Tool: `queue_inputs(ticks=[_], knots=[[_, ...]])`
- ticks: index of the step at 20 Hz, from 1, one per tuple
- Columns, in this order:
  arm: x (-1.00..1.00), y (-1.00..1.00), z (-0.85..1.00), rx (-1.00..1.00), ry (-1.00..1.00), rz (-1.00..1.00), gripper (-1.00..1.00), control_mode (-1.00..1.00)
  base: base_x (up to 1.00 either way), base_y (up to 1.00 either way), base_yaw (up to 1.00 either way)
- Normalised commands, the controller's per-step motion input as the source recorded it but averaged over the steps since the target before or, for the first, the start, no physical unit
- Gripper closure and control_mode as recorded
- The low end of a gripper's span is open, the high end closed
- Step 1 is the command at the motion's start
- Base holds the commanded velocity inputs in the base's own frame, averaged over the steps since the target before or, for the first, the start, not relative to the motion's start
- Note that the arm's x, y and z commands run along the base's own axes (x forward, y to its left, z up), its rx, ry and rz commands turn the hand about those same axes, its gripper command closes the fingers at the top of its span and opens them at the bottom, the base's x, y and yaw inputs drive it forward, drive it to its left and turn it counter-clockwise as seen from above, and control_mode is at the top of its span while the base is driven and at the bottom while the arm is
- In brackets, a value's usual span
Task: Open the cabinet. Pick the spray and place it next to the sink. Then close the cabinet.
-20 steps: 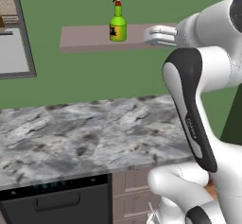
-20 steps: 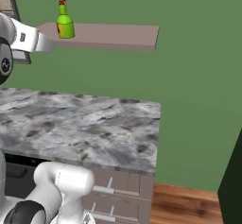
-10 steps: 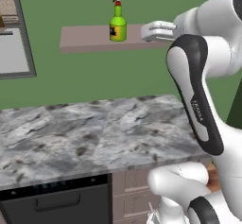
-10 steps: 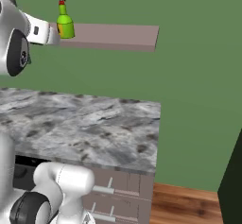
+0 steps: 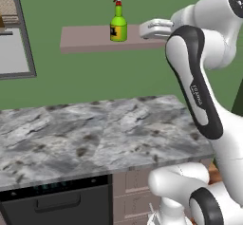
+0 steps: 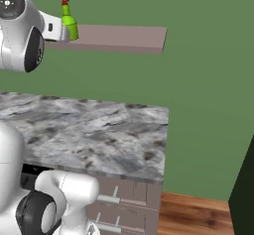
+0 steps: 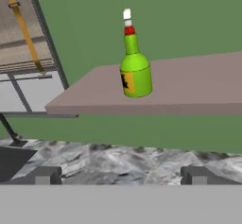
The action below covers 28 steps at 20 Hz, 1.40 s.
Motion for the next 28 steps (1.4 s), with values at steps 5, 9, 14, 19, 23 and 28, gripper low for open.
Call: queue_inputs(ticks=[5,9,14,19,23,28], knots=[[0.38,0.15,0.0,0.0,0.0,0.0,-1.0,-1.0,0.0,0.0,0.0],[0.4,0.14,0.03,-0.02,0.0,0.0,-1.0,-1.0,0.0,0.0,0.0],[0.28,0.12,0.12,-0.13,0.0,0.0,-1.0,-1.0,0.0,0.0,0.0],[0.19,0.08,0.04,-0.14,0.0,0.0,-1.0,-1.0,0.0,0.0,0.0],[0.39,0.0,0.0,-0.07,0.0,0.0,-1.0,-1.0,0.0,0.0,0.0],[0.4,0.0,0.0,-0.03,0.0,0.0,-1.0,-1.0,0.0,0.0,0.0]])
